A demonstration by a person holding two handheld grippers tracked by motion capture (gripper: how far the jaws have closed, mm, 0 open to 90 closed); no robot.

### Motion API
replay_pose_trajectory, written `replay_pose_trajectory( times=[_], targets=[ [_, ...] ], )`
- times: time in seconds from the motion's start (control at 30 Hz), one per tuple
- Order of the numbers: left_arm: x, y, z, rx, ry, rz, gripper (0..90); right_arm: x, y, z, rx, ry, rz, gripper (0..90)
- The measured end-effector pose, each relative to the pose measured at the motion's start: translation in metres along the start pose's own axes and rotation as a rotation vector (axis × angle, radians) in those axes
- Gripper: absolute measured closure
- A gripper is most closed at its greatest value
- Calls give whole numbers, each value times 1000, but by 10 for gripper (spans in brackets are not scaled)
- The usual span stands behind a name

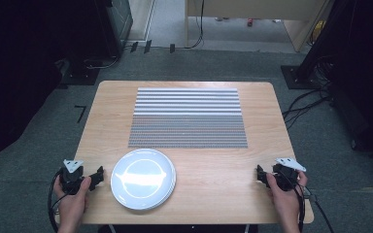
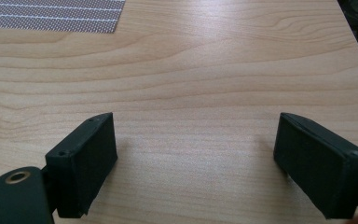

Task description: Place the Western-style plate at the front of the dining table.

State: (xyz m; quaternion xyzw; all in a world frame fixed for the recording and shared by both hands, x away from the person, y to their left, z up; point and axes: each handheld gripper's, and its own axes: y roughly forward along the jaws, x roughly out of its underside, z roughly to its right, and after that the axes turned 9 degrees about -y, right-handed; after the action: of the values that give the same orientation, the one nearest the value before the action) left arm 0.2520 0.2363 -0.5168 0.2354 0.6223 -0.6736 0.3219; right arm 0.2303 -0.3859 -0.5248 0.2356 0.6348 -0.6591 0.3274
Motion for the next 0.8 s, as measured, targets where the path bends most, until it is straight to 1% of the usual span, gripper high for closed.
replay_pose_trajectory(
  times=[0.13,0.27,0.3,0.4,0.47,0.5,0.57,0.6,0.63,0.67,0.7,0.73,0.77,0.8],
  targets=[
    [-1,-1,-1,2,4,-9,134,0,0,0,2,1,-3,119],
    [-2,-1,-2,-10,-9,-13,141,0,0,0,8,6,-1,126],
    [-3,-2,-2,0,-23,-9,141,0,0,-1,15,13,1,139],
    [-5,-6,-1,31,-52,13,141,1,-2,-2,19,16,16,143],
    [-6,-9,1,47,-61,29,141,0,-3,-4,9,27,22,143],
    [-6,-9,1,47,-61,29,141,0,-4,-5,7,27,26,143],
    [-7,-12,3,68,-61,36,141,-1,-5,-7,5,25,32,144],
    [-7,-13,4,77,-61,40,141,-1,-6,-8,1,22,43,144],
    [-7,-16,6,79,-64,45,141,-4,-9,-13,-3,20,62,145],
    [-7,-16,6,79,-64,45,141,-4,-9,-13,-3,20,62,145],
    [-8,-17,7,82,-70,48,141,-5,-11,-16,-6,13,73,145],
    [-8,-20,8,92,-78,58,141,-6,-13,-19,-10,11,82,145],
    [-9,-21,9,98,-81,64,141,-8,-15,-26,-15,1,104,148],
    [-10,-24,10,116,-84,69,141,-10,-16,-30,-21,0,111,148]
  ],
)
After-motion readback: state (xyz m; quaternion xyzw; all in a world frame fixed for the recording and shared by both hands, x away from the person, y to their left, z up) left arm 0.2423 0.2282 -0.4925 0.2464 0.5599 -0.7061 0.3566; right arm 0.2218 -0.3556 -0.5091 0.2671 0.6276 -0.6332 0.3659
